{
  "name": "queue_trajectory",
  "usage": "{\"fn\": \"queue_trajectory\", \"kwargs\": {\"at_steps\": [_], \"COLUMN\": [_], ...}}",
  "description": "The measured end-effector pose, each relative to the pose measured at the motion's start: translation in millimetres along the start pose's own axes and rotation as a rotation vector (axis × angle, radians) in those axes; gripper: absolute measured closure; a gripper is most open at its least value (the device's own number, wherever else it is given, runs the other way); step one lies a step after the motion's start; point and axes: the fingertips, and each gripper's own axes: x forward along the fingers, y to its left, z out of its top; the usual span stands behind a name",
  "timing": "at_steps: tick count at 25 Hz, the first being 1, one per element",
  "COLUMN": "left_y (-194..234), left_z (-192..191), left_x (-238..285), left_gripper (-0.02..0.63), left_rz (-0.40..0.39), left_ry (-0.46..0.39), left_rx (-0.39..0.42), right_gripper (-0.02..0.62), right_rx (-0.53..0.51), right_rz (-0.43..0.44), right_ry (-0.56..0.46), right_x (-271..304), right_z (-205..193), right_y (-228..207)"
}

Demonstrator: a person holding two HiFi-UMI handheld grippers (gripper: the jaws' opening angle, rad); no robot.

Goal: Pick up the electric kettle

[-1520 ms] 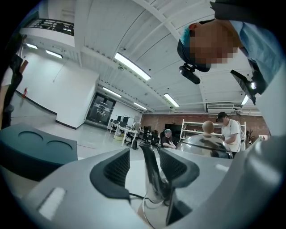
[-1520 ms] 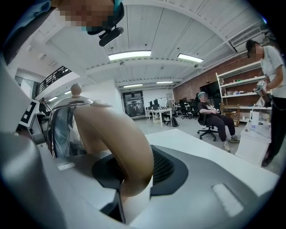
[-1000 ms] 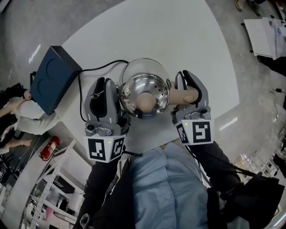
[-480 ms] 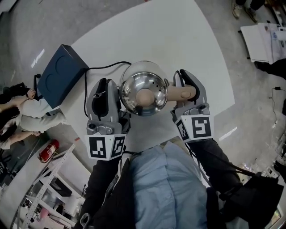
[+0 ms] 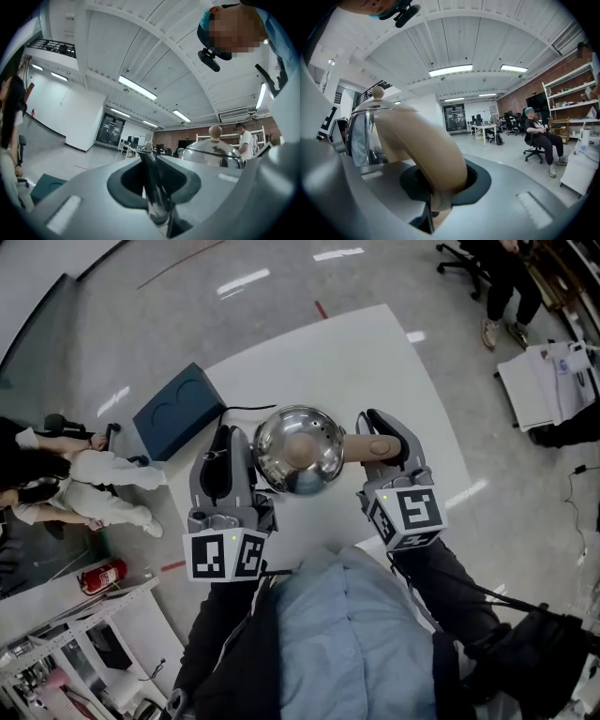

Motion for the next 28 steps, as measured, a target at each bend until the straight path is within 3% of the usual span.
{"fn": "queue_trajectory", "kwargs": {"at_steps": [6,28], "left_y": [-15,-39], "left_z": [38,45], "left_x": [-30,-52], "left_gripper": [0.545,0.546], "left_rz": [0.020,0.002], "left_ry": [-0.078,-0.097], "left_rx": [0.006,0.007], "right_gripper": [0.528,0.531], "right_rx": [-0.044,-0.061], "right_rz": [0.023,0.002], "right_ry": [-0.049,-0.097], "right_x": [-24,-57], "right_z": [41,48], "right_y": [12,9]}}
